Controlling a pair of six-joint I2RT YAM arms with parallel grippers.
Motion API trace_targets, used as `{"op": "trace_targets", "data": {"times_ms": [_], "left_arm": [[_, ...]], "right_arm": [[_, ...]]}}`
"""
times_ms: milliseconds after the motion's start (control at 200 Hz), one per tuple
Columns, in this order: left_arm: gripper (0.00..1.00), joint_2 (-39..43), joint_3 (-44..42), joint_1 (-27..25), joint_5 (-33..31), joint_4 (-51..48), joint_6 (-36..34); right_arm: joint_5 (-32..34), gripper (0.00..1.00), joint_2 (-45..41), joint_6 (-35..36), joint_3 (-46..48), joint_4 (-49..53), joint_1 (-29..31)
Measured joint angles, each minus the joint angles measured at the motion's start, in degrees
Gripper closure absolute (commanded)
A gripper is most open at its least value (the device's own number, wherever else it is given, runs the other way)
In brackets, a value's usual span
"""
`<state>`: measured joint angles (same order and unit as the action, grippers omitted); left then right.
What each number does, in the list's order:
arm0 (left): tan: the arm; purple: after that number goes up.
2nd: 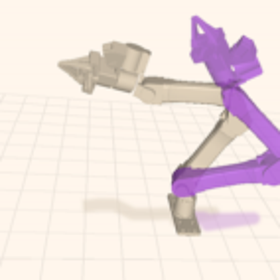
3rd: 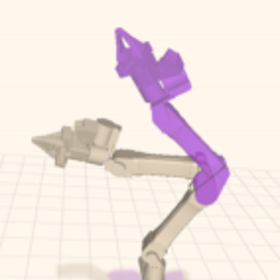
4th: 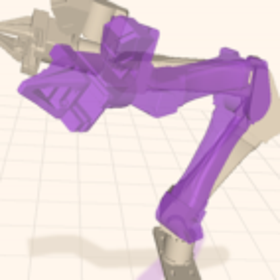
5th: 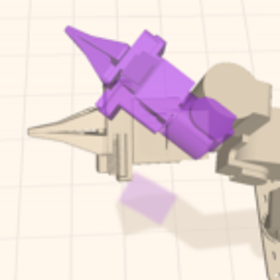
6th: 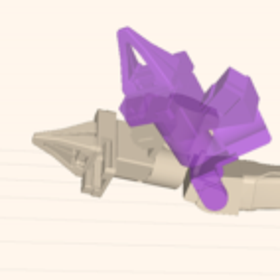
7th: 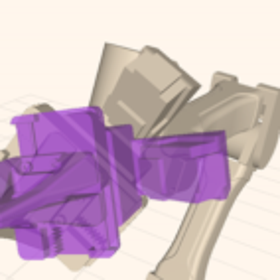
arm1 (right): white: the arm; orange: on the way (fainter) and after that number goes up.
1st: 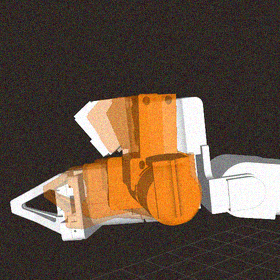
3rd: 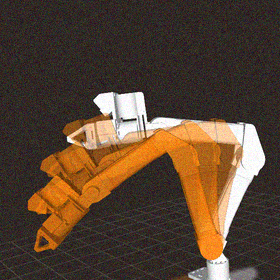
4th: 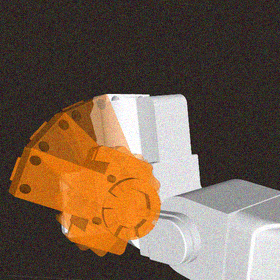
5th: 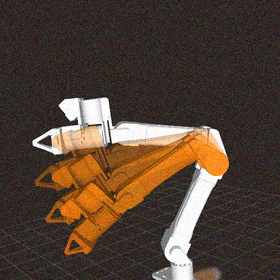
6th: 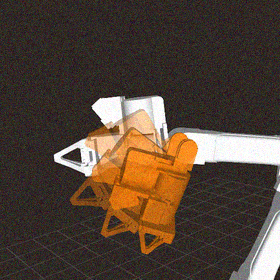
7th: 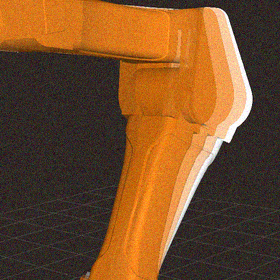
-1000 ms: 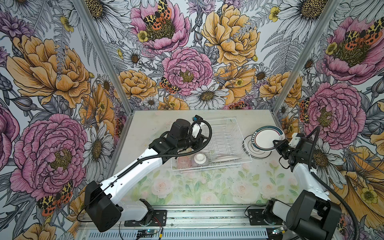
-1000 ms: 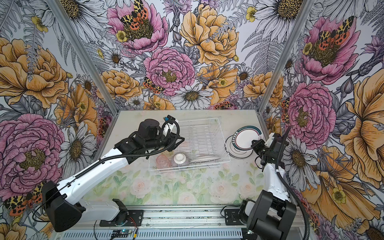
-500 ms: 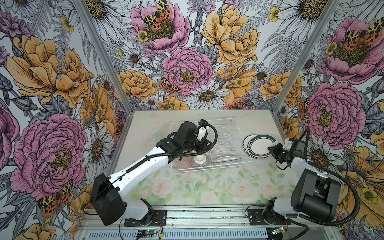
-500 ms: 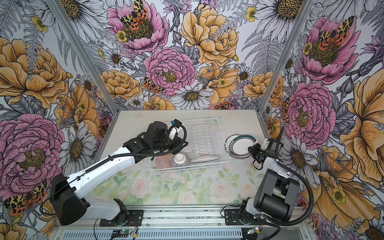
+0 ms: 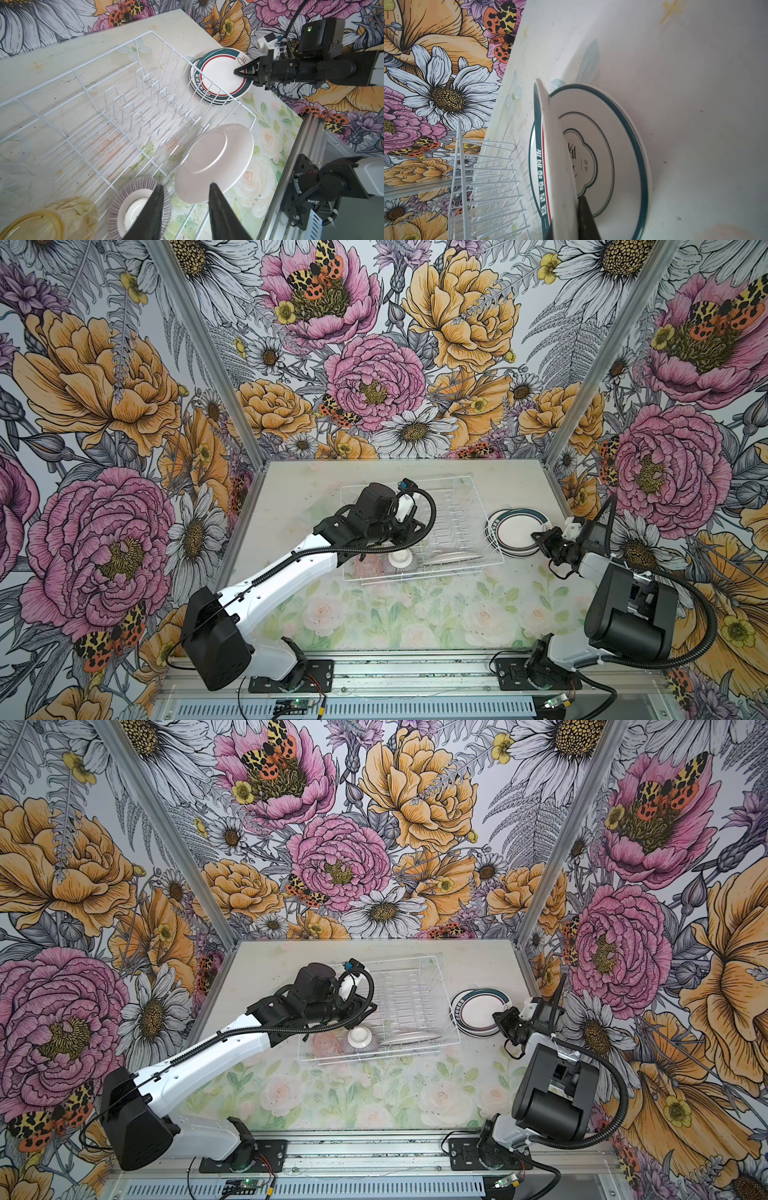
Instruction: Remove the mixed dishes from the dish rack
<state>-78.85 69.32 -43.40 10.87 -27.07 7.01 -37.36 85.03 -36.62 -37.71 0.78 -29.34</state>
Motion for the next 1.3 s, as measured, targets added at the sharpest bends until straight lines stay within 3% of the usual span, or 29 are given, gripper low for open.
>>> {"op": "trace_targets", "data": {"times_ms": [190,315,1186,1296], "left_arm": [[0.62,0.0,0.0,0.0,0.0,0.0,0.0],[0.62,0.0,0.0,0.0,0.0,0.0,0.0],[0.62,1.5,-0.7,0.0,-0.2,-0.1,-0.2],[0.62,1.6,-0.8,0.0,-0.2,-0.1,-0.2]], "right_arm": [[-0.2,0.62,0.3,0.2,0.0,1.0,0.0],[-0.2,0.52,0.3,0.5,0.0,1.9,0.0],[10.3,0.48,-3.9,10.2,-2.9,17.3,0.0],[11.0,0.42,-3.1,11.0,-3.6,17.7,0.2]]}}
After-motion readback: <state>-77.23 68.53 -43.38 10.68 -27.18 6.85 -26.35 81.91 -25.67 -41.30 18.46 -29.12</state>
